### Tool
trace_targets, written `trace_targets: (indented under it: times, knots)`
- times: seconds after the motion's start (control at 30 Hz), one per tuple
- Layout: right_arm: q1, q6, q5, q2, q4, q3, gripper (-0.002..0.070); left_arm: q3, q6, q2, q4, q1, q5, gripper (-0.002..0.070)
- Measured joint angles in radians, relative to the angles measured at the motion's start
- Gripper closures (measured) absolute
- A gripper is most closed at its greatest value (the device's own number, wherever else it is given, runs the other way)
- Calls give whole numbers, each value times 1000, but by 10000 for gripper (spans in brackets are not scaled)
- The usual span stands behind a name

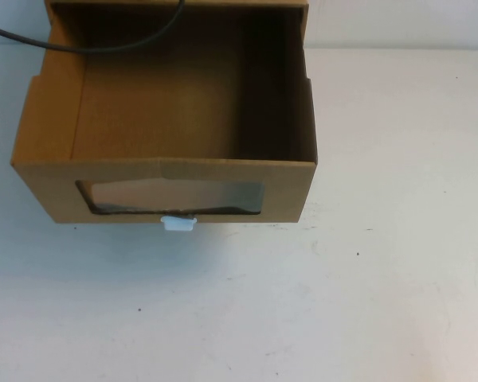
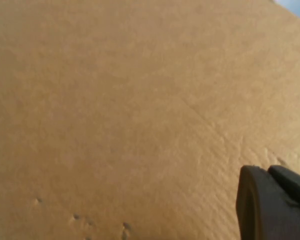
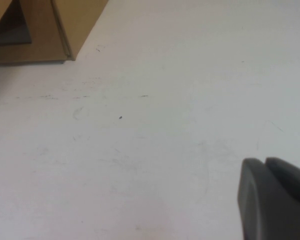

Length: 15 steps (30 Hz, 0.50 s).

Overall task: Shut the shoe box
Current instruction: Press the shoe box with left arm

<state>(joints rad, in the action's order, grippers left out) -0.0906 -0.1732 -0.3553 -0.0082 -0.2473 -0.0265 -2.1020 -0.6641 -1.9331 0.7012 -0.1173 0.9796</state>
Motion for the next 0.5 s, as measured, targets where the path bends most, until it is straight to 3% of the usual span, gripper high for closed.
trace_targets:
  times: [0.33, 0.5]
  knots:
    - [0, 0, 33, 0, -22, 0, 689, -5, 13, -13, -11, 0, 32, 680]
    - [0, 0, 132, 0, -261, 0, 689, -5, 14, -13, -12, 0, 50, 680]
